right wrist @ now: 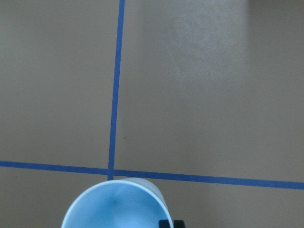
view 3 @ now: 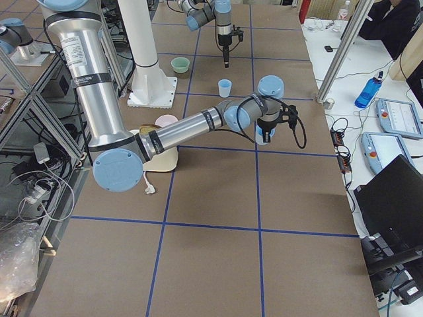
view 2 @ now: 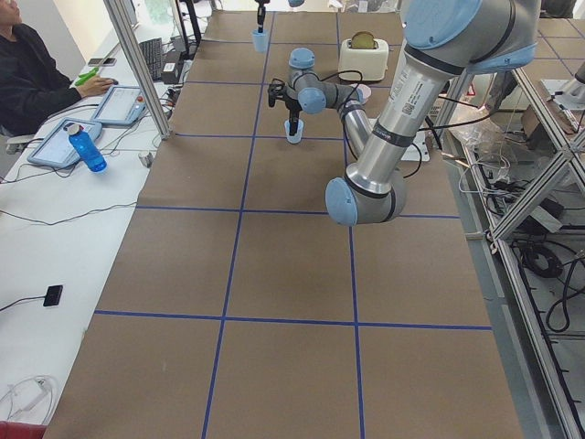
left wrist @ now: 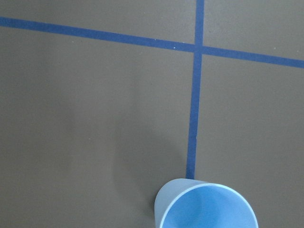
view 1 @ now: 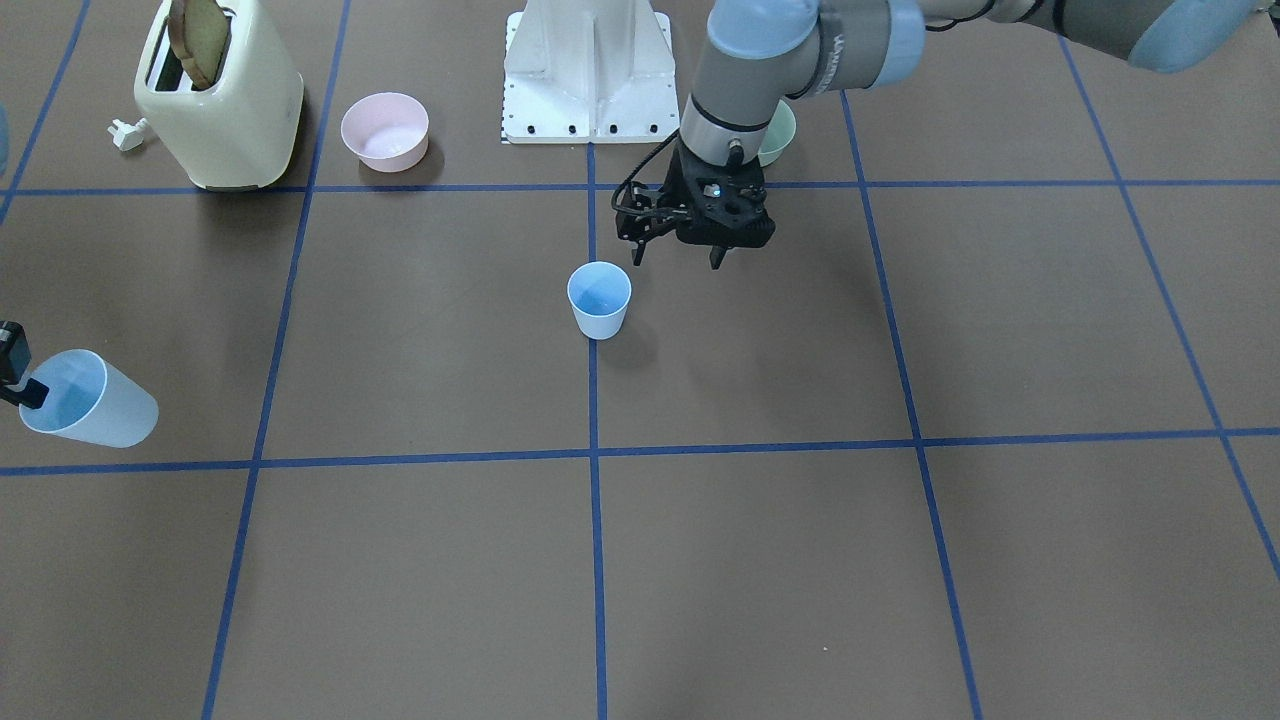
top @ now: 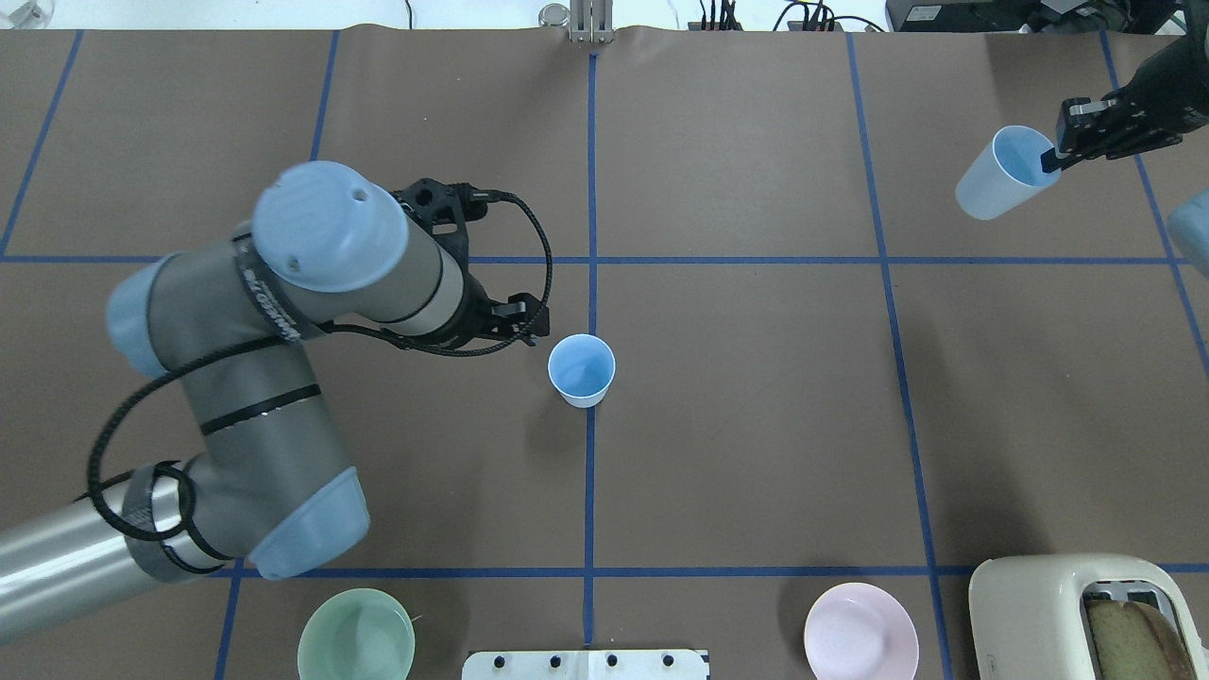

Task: Stack blue cups with both arms
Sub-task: 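Withdraw the left arm while the right gripper carries its cup toward the center cup, then lower the right gripper's cup into the center cup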

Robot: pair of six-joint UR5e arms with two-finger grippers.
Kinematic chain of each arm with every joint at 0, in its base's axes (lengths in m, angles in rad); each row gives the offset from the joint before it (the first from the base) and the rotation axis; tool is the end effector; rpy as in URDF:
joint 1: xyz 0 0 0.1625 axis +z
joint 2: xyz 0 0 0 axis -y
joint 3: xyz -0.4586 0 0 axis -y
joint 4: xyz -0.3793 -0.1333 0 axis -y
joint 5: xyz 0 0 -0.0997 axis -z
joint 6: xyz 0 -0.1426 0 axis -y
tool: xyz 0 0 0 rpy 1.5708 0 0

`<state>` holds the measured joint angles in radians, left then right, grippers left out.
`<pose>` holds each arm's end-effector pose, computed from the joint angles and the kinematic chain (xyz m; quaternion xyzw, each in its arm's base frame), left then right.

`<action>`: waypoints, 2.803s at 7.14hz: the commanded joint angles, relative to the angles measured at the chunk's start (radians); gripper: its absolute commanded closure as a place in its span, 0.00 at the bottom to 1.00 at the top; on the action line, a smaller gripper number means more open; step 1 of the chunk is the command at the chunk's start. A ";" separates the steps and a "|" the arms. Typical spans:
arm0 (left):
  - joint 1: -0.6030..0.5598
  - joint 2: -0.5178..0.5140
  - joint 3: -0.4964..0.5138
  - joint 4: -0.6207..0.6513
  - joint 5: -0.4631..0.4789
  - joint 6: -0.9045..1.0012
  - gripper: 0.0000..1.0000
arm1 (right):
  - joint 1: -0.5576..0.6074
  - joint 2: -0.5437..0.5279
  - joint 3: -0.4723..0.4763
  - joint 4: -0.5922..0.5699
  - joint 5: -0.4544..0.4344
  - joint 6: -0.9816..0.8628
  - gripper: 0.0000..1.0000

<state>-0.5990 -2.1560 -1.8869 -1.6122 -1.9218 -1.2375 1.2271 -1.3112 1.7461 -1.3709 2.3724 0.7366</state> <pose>0.4940 -0.4393 0.2454 0.0620 0.4693 -0.0376 0.8800 -0.1734 -0.5761 0.4667 0.0558 -0.4657 0.0513 0.8817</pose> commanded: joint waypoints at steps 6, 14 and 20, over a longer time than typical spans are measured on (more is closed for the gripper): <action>-0.482 0.362 -0.058 -0.110 -0.294 0.626 0.03 | -0.360 0.202 0.125 -0.032 -0.228 0.558 1.00; -0.691 0.651 0.072 -0.561 -0.460 0.685 0.02 | -0.630 0.293 0.204 -0.166 -0.459 0.736 1.00; -0.691 0.686 0.075 -0.598 -0.459 0.685 0.02 | -0.683 0.438 0.139 -0.247 -0.525 0.774 1.00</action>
<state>-1.2903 -1.4763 -1.8117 -2.2074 -2.3807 -0.5533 0.5488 -0.8925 1.9099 -1.6155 1.8593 1.5106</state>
